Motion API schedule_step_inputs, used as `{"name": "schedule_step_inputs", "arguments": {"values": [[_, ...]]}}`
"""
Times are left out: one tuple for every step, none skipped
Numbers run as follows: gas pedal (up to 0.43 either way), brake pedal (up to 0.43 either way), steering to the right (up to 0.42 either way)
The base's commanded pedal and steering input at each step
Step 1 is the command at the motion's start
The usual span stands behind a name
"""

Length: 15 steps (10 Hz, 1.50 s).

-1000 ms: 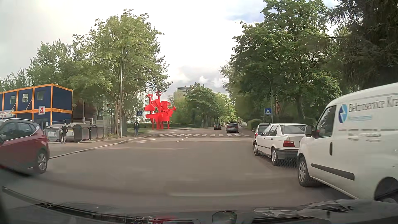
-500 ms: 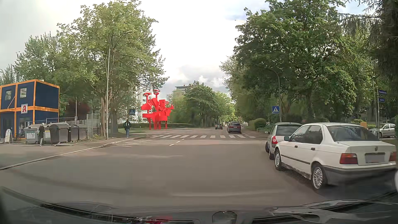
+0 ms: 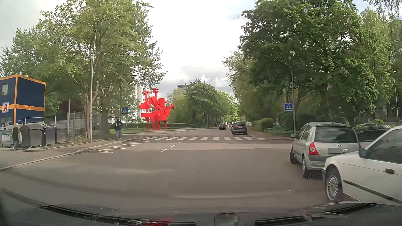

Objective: Follow the waypoints while adhering to traffic rules and regulations

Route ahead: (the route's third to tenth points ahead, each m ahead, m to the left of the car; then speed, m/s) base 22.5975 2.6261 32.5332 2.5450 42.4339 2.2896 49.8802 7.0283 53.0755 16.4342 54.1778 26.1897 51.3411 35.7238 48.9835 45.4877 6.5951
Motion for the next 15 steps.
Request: {"name": "schedule_step_inputs", "arguments": {"values": [[0.000,0.110,0.000],[0.000,0.122,0.000],[0.000,0.128,0.000],[0.000,0.128,0.000],[0.000,0.128,0.000],[0.000,0.140,0.000],[0.000,0.152,0.000],[0.000,0.152,0.001],[0.000,0.165,0.001],[0.000,0.171,0.002],[0.000,0.177,0.002],[0.000,0.183,0.003],[0.000,0.183,0.004],[0.000,0.183,0.004],[0.000,0.183,0.004]]}}
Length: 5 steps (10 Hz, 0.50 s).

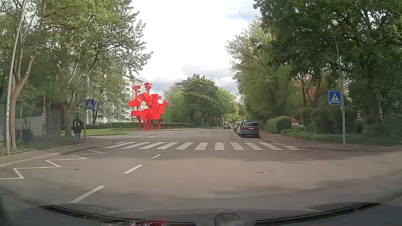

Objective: Follow the waypoints while adhering to traffic rules and regulations

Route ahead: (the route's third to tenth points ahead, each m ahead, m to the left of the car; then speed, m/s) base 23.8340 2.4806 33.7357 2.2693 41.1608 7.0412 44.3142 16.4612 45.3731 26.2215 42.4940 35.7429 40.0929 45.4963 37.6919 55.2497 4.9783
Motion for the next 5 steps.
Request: {"name": "schedule_step_inputs", "arguments": {"values": [[0.000,0.189,0.004],[0.000,0.183,0.004],[0.000,0.183,0.004],[0.000,0.177,0.004],[0.000,0.177,0.004]]}}
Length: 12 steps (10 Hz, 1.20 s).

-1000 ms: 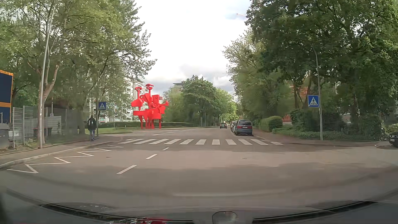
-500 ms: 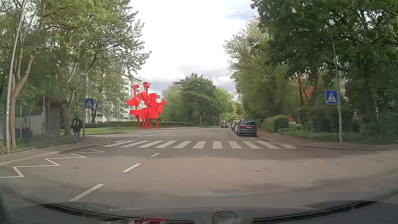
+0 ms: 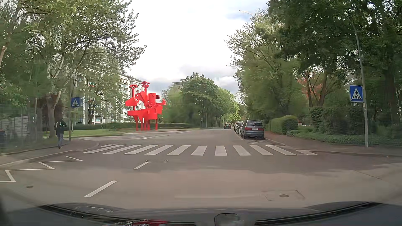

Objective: Follow the waypoints while adhering to traffic rules and regulations

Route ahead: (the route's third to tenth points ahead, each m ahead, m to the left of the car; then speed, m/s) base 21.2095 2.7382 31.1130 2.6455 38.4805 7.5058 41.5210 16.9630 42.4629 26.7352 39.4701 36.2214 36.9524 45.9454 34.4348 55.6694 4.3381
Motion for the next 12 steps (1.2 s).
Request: {"name": "schedule_step_inputs", "arguments": {"values": [[0.000,0.177,0.004],[0.000,0.177,0.004],[0.000,0.177,0.004],[0.000,0.177,0.004],[0.000,0.171,0.004],[0.000,0.073,0.003],[0.000,0.000,0.003],[0.000,0.000,0.002],[0.000,0.000,0.002],[0.067,0.000,0.002],[0.189,0.000,0.002],[0.197,0.000,0.002]]}}
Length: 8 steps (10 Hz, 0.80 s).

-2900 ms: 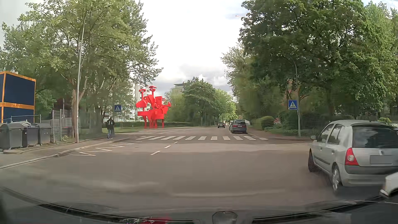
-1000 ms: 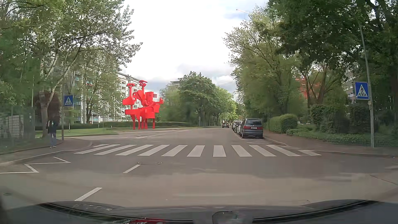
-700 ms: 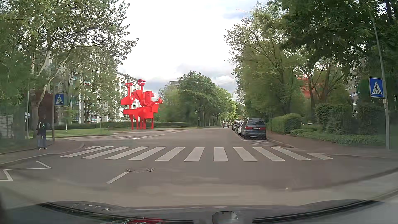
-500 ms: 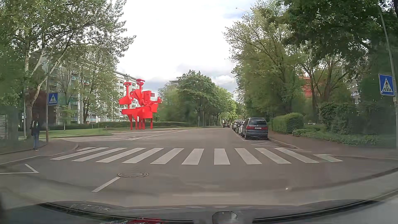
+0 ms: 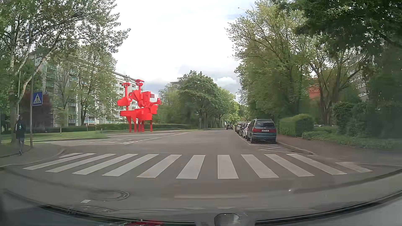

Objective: Follow the waypoints while adhering to traffic rules and regulations

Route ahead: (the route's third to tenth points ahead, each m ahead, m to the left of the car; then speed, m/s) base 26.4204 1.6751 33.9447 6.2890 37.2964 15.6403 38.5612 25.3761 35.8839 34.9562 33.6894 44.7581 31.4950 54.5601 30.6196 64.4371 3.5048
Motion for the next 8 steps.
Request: {"name": "schedule_step_inputs", "arguments": {"values": [[0.209,0.000,0.001],[0.220,0.000,0.001],[0.220,0.000,0.001],[0.220,0.000,0.001],[0.220,0.000,0.001],[0.220,0.000,0.000],[0.220,0.000,0.000],[0.220,0.000,0.000]]}}
